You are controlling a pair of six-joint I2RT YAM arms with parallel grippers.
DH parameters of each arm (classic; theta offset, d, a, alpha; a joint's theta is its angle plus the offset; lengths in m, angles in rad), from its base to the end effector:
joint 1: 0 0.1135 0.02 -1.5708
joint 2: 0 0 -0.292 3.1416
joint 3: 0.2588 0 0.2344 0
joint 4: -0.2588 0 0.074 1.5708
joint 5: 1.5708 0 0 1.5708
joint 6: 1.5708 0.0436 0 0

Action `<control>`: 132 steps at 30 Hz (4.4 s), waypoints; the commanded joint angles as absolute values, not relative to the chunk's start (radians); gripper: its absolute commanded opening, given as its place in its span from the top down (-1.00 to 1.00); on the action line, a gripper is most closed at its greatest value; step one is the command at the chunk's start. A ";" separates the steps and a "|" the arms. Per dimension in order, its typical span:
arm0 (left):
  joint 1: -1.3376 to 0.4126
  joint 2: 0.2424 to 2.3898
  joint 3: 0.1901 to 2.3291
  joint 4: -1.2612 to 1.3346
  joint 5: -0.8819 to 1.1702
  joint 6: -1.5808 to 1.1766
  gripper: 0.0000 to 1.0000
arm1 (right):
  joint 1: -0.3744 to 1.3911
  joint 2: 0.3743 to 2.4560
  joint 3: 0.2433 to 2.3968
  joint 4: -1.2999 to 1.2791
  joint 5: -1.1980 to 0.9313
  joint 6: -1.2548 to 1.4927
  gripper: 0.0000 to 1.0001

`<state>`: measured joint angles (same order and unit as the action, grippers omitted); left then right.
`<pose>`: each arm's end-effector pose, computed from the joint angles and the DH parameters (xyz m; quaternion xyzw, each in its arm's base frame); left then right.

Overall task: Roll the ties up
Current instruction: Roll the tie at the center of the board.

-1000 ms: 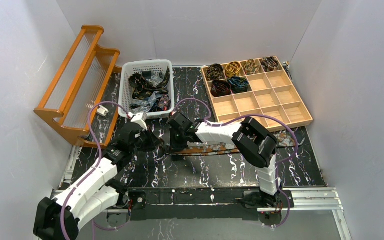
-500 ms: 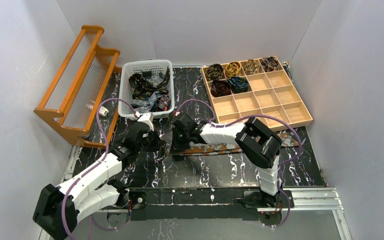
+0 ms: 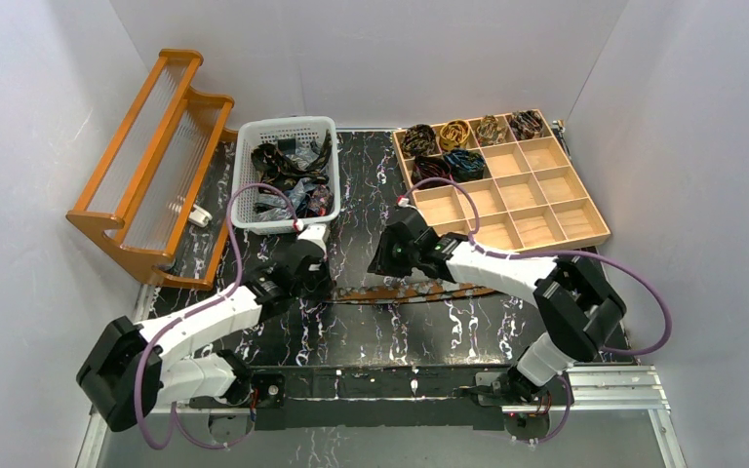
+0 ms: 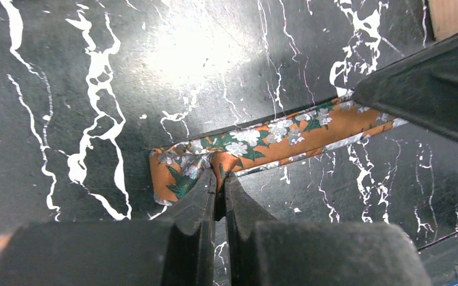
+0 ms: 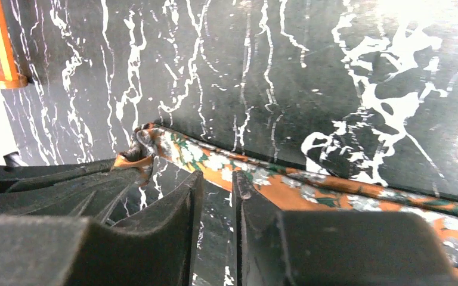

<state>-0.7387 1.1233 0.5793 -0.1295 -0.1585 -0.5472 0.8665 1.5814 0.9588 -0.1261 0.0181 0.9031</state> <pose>0.1600 -0.1364 0.2378 0.0517 0.8974 -0.2022 0.3888 0.2132 0.2497 0.2420 0.0204 0.9164 0.3039 0.2595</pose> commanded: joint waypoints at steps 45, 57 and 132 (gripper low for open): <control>-0.853 1.060 0.676 -0.179 -0.346 -0.762 -0.32 | 0.787 1.528 0.942 -0.033 -0.177 0.737 -0.23; -0.463 0.872 0.562 -0.357 -0.137 -0.810 -0.37 | 0.832 1.693 1.021 0.179 -0.455 0.122 -0.97; -0.354 0.709 0.438 -0.469 -0.143 -0.894 -0.39 | 1.032 1.724 1.001 0.186 -0.213 0.914 -0.61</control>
<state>-0.3508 0.7063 0.4461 -0.4698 -0.1493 -0.9077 1.0229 1.7161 1.0504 0.1040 -0.0875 0.6464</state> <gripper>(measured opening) 0.691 0.866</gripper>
